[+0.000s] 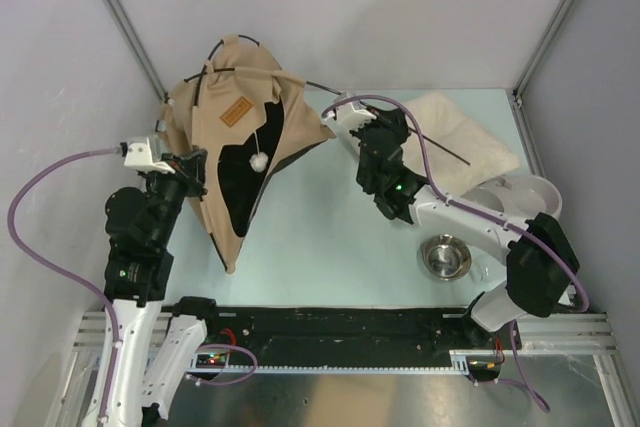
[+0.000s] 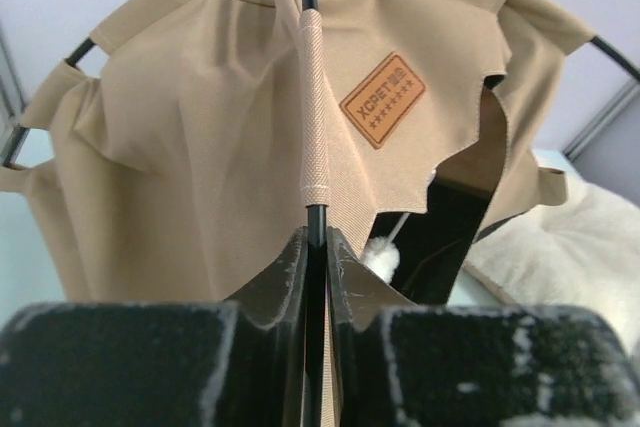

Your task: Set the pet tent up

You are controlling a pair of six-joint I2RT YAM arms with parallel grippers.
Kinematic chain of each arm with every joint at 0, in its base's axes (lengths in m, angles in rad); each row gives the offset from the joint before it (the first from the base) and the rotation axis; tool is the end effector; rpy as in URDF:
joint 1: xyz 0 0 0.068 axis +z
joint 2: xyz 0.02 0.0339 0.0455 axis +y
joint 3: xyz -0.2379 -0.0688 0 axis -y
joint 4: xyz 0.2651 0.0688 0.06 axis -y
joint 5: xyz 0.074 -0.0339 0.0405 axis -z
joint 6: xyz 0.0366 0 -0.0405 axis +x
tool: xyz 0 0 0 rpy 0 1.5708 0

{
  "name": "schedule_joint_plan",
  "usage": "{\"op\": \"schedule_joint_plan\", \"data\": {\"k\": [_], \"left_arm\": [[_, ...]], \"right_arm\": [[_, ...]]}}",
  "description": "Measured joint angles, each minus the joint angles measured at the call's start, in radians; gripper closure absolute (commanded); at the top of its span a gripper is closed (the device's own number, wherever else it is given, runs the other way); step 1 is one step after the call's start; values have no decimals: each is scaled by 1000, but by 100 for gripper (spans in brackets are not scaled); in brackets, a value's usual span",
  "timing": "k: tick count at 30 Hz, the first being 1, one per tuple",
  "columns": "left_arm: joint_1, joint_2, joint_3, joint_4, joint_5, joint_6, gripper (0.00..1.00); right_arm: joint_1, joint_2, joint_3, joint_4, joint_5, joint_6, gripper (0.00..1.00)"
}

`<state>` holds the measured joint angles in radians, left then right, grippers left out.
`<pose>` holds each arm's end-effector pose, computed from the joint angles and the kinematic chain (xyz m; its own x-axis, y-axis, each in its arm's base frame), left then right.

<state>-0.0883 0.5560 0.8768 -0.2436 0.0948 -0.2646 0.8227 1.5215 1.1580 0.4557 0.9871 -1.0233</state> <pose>0.1598 -0.0176 0.3881 0.0266 -0.2637 -0.9642 0.1956 0.9473 -0.2537 0.2749 0.2513 0.3216 -0.1051 -0.8050 -0.5839 0.1374 0.5698 -0.8102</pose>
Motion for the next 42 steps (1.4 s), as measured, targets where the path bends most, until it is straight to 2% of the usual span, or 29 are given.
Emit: {"op": "schedule_joint_plan", "data": {"k": [2,10,16,18,21,25,28,30,35,39,42], "left_arm": [[0,15,-18,-3,-18,5,80],[0,134,-28,-6,-114,66,47],[0,159,-28,-10,-176,84,18],[0,150,-28,-15,-190,78,12],[0,126,-28,-39,-198,53,9],[0,80,-25,-82,-177,-11,8],[0,63,-9,-110,-126,-87,8],[0,62,10,-116,-80,-142,8],[0,81,31,-118,1,-226,8],[0,92,31,-124,40,-251,8],[-1,92,31,-126,57,-252,8]], "right_arm": [[14,11,-2,-18,53,9,95],[45,142,-3,-44,248,81,95],[79,197,-12,-101,303,166,95],[89,200,-12,-107,315,186,95],[98,200,-12,-109,322,200,95],[107,200,-7,-174,322,256,85],[118,200,36,-340,303,385,77],[129,200,102,-501,270,507,75],[150,185,204,-772,135,758,78],[151,170,206,-907,-5,872,89],[151,165,201,-956,-102,904,87]]}}
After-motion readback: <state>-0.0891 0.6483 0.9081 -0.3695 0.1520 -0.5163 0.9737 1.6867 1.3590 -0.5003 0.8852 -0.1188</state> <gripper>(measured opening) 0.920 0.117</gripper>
